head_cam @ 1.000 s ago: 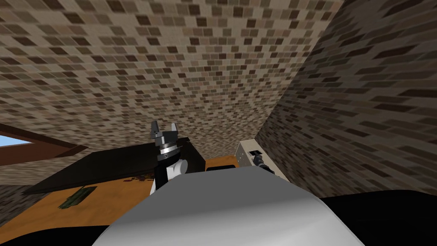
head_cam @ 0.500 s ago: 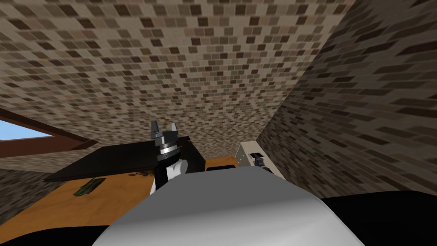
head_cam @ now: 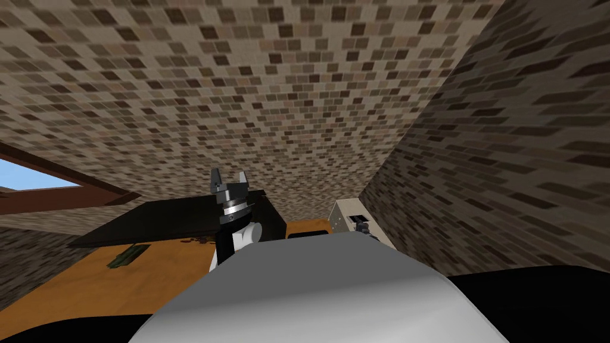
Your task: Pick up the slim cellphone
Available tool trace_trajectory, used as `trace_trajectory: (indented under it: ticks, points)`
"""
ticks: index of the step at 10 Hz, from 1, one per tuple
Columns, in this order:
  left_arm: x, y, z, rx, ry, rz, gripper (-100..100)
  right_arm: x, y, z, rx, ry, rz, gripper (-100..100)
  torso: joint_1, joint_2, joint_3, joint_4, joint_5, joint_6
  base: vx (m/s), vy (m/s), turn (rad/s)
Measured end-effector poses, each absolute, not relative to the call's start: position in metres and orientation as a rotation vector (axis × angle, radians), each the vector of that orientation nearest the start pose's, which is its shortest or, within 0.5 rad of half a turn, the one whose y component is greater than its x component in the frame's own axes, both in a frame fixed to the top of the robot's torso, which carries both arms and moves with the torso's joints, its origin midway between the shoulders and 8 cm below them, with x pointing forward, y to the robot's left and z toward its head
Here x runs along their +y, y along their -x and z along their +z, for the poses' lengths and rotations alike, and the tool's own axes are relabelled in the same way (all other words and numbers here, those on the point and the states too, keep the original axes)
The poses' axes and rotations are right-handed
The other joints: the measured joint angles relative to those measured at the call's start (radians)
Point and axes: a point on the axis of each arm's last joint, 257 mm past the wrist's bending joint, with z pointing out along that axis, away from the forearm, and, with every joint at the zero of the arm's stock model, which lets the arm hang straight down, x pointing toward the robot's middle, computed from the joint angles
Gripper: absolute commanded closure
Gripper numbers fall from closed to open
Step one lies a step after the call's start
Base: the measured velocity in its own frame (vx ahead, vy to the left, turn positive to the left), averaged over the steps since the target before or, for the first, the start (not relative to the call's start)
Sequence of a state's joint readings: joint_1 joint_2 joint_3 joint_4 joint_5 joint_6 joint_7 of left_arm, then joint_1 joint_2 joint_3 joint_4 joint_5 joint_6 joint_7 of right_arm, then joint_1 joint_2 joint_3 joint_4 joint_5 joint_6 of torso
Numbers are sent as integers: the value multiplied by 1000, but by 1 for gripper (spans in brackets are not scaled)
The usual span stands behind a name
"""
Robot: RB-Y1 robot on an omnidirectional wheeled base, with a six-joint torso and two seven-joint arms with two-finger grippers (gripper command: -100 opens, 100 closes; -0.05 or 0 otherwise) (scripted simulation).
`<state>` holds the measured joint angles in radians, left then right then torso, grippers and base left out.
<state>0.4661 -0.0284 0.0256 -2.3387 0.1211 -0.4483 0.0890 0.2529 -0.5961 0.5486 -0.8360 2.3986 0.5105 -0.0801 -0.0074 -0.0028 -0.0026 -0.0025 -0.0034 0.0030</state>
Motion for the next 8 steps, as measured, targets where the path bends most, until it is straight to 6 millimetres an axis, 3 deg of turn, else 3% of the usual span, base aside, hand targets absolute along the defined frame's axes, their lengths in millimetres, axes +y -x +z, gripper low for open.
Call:
trace_trajectory:
  ticks: [4, 7, 8]
  points:
    - [299, -338, 51, 459, 744, -1461, 0, -453, -290, -545, 1828, 1502, -990, -100, -4, 12, 7, 3, -1, -1, -178, -44, 255]
    - [299, -338, 51, 459, 745, -1460, 0, -458, -311, -546, 1878, 1458, -1013, -100, -2, 7, 4, 2, 0, 0, -93, -6, 110]
    - [299, -338, 51, 459, 745, -1460, 0, -459, -311, -546, 1880, 1458, -1013, 100, -2, 4, 2, 1, 0, 1, -9, -1, -7]
